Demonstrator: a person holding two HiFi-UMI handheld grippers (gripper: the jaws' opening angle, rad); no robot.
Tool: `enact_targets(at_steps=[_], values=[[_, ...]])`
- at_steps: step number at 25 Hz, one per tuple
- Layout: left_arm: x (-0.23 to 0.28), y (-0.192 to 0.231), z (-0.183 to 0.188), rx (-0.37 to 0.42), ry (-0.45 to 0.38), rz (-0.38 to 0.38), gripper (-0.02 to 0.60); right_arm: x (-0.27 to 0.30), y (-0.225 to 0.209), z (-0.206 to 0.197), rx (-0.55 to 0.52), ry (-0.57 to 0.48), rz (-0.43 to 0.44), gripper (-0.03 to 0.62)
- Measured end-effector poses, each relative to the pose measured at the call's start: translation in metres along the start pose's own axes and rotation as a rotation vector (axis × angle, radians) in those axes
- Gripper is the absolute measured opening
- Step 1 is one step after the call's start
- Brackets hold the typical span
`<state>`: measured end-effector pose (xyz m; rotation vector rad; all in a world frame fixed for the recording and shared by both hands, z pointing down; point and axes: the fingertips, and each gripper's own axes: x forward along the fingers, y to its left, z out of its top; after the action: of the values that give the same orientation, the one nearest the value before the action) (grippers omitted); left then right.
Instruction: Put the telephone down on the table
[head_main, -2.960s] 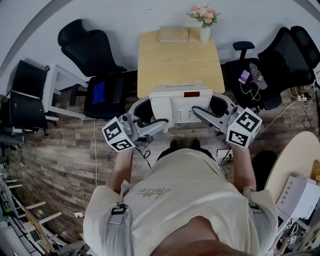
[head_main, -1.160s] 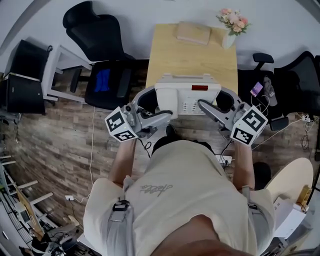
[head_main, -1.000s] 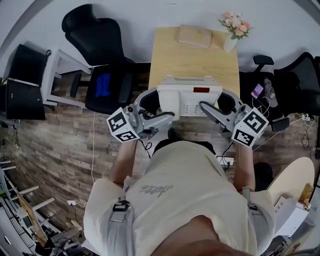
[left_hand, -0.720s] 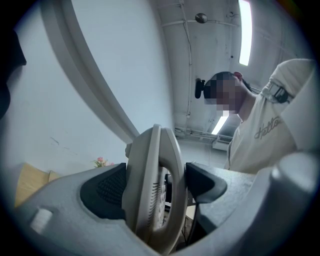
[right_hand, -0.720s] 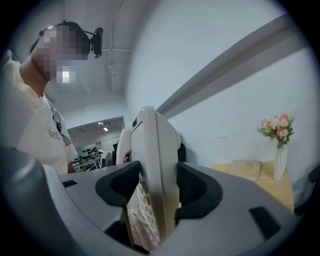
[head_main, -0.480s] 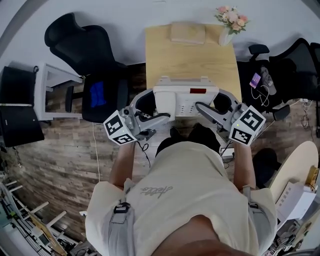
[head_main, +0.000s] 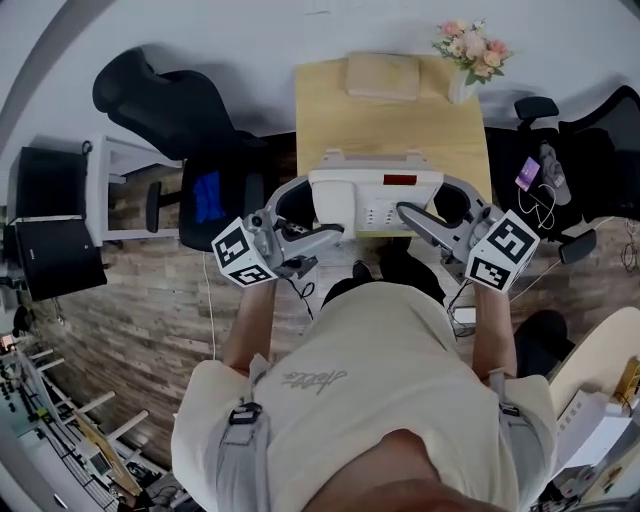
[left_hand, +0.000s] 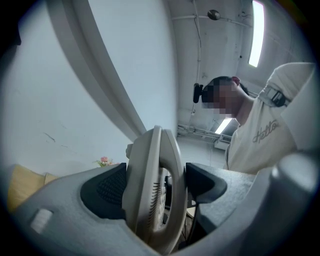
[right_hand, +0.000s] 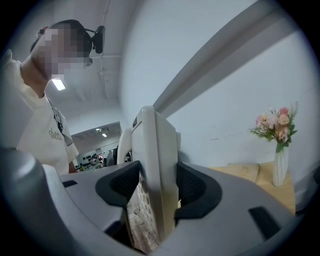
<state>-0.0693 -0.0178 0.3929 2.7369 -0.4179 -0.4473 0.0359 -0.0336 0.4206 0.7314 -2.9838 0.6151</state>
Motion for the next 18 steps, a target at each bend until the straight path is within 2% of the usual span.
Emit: enact_targets(at_steps=[8, 12, 18], values=[[0.051, 0.044, 0.014, 0.042, 0.020, 0.049, 0.371, 0.003, -0.064, 0.034, -0.016, -0.020, 0.058, 0.232], [0.075, 0.067, 0.018, 0.038, 0.016, 0.070, 0.371, 0.004, -0.096, 0.048, -0.012, -0.016, 0.073, 0.232], [0.085, 0.081, 0.014, 0.020, 0.004, 0.099, 0.371, 0.005, -0.116, 0.049, 0.003, -0.007, 0.092, 0.232]])
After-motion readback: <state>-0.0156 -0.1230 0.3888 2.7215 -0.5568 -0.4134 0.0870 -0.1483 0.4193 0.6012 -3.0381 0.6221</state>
